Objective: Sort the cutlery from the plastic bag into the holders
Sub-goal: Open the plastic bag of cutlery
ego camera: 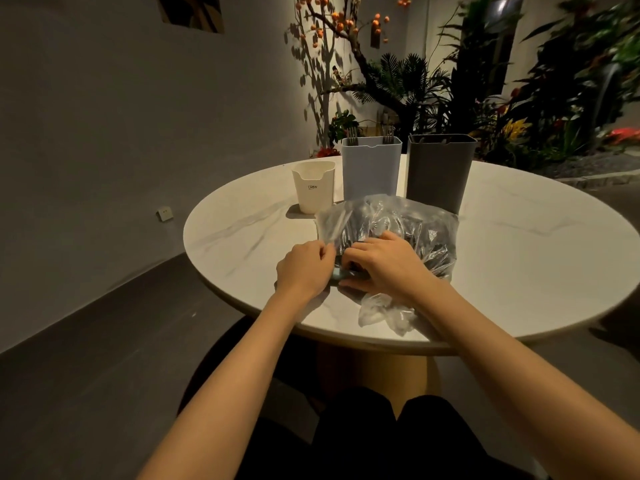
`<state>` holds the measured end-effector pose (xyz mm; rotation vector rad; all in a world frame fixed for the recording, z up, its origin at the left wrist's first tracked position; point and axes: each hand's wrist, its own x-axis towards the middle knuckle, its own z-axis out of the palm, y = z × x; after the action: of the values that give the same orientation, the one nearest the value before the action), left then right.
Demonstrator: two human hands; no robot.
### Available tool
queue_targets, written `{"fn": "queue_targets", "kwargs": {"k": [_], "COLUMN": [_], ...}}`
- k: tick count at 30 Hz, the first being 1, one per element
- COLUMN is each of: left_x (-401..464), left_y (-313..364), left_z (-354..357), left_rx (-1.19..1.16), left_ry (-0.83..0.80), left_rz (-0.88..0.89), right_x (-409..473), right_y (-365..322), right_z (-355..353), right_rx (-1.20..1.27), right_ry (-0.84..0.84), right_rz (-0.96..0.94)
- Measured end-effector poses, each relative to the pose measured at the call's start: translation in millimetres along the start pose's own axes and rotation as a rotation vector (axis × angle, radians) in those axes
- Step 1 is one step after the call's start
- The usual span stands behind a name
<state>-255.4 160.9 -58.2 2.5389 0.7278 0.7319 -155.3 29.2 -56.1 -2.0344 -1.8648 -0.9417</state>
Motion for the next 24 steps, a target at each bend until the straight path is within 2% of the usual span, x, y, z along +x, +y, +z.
{"fn": "queue_targets", "kwargs": {"k": [6, 9, 11, 15, 24], "left_x": [0.6, -0.3, -0.7, 0.4, 1.7], "left_y": [-1.0, -0.8, -0.5, 2.8, 7.0], "left_z": [0.9, 2.8, 3.9, 2.4, 3.3], "left_rx": [-0.214, -0.431, -0.485, -0.455, -0.431], "left_ry": [-0.132, -0.154, -0.138, -0.103, -0.091], "left_rz": [0.082, 0.085, 0.099, 0.129, 0.122], "right_x": [1.6, 0.2, -1.2, -0.3, -0.8], "right_y": [-5.7, -5.1, -4.2, -5.4, -3.8], "right_z": [-2.5, 0.7, 3.0, 3.2, 5.3], "right_rx": [-0.003, 0.044, 0.060, 0.055, 0.094], "right_ry": [-0.100, -0.071, -0.015, 0.075, 0.038], "right_rz": [0.139, 0.136, 0.139, 0.151, 0.183]}}
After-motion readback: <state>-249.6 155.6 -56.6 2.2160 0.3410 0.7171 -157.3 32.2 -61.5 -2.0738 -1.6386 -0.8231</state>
